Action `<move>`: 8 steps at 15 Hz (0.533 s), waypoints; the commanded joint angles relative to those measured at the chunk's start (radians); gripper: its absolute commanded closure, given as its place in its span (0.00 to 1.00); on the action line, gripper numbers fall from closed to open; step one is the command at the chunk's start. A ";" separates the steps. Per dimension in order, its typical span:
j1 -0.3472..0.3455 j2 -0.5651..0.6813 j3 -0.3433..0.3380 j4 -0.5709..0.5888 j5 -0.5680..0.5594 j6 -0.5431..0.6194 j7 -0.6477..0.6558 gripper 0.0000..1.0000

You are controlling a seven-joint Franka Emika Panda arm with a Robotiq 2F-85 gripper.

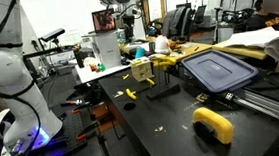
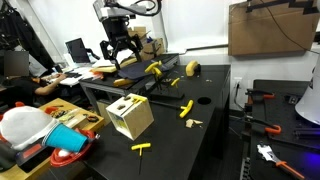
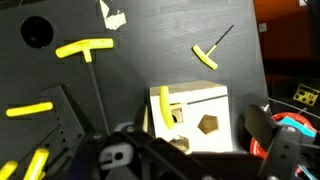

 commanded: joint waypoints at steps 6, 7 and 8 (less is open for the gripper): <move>0.003 0.130 -0.002 0.031 0.161 0.094 0.385 0.00; 0.005 0.142 -0.003 0.027 0.177 0.127 0.426 0.00; 0.007 0.151 -0.004 0.020 0.191 0.165 0.465 0.00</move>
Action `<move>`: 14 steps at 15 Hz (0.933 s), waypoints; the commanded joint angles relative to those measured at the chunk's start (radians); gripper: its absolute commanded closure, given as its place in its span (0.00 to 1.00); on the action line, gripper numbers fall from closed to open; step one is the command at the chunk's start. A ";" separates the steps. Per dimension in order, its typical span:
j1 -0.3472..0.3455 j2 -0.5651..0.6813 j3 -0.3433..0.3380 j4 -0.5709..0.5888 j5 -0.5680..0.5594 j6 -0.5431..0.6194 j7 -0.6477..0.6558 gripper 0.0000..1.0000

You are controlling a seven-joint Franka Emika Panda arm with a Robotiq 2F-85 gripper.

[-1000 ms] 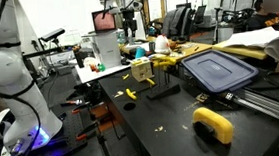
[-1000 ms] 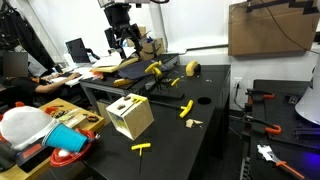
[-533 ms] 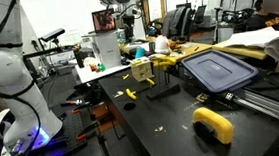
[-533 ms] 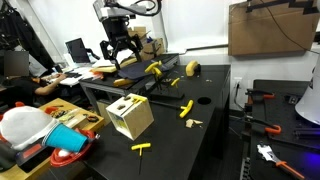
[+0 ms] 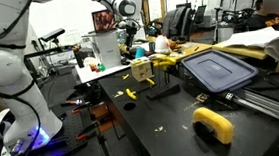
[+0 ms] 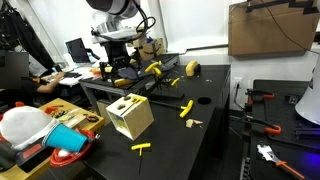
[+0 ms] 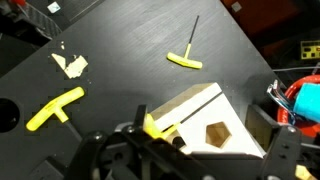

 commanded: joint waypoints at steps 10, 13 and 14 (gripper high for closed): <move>0.042 0.099 -0.036 -0.058 0.013 0.380 0.496 0.00; 0.046 0.075 -0.031 -0.110 0.001 0.386 0.532 0.00; 0.046 0.065 -0.028 -0.130 -0.003 0.385 0.536 0.00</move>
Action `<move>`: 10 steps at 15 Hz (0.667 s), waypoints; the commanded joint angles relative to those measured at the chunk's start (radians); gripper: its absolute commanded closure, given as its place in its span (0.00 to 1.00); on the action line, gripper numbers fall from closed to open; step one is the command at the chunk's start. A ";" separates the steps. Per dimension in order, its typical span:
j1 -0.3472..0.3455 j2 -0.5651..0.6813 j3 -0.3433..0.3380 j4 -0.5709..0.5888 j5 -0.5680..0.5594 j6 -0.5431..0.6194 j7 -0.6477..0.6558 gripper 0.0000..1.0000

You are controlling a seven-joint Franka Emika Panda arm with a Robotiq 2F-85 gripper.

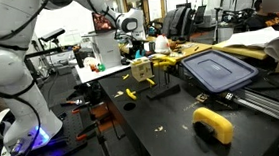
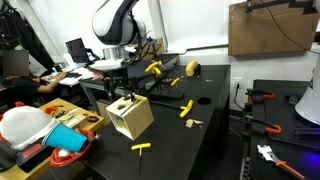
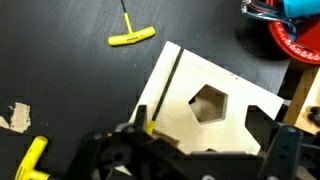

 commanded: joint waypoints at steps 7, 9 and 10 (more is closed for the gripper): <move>0.020 -0.071 -0.019 -0.135 -0.062 0.056 0.115 0.00; 0.026 -0.084 -0.027 -0.154 -0.083 0.075 0.142 0.00; 0.028 -0.089 -0.031 -0.162 -0.095 0.082 0.157 0.00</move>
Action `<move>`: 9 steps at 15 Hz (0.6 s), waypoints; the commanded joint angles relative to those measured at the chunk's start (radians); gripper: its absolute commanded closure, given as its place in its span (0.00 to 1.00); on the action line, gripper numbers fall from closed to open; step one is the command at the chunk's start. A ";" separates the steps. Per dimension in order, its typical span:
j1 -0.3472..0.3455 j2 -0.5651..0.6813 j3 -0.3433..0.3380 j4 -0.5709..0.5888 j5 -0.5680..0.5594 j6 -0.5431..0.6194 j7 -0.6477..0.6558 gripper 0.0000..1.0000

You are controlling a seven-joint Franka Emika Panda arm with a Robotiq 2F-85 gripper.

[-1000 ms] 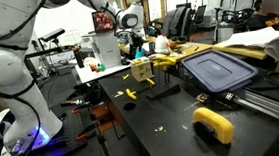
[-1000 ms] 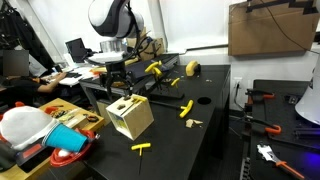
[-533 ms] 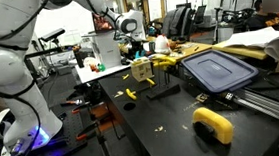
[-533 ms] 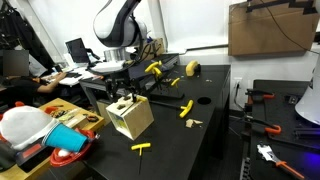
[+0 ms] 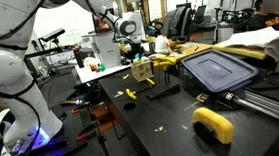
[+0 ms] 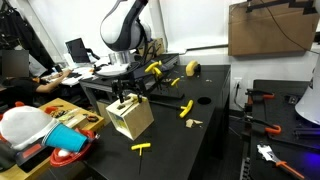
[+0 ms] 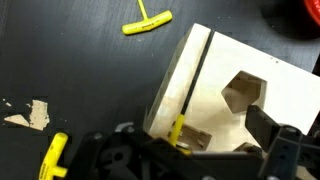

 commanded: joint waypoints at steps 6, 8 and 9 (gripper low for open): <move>0.028 -0.088 -0.020 -0.110 -0.092 0.054 0.128 0.00; 0.032 -0.091 -0.019 -0.116 -0.107 0.054 0.141 0.00; 0.034 -0.093 -0.018 -0.119 -0.115 0.055 0.147 0.00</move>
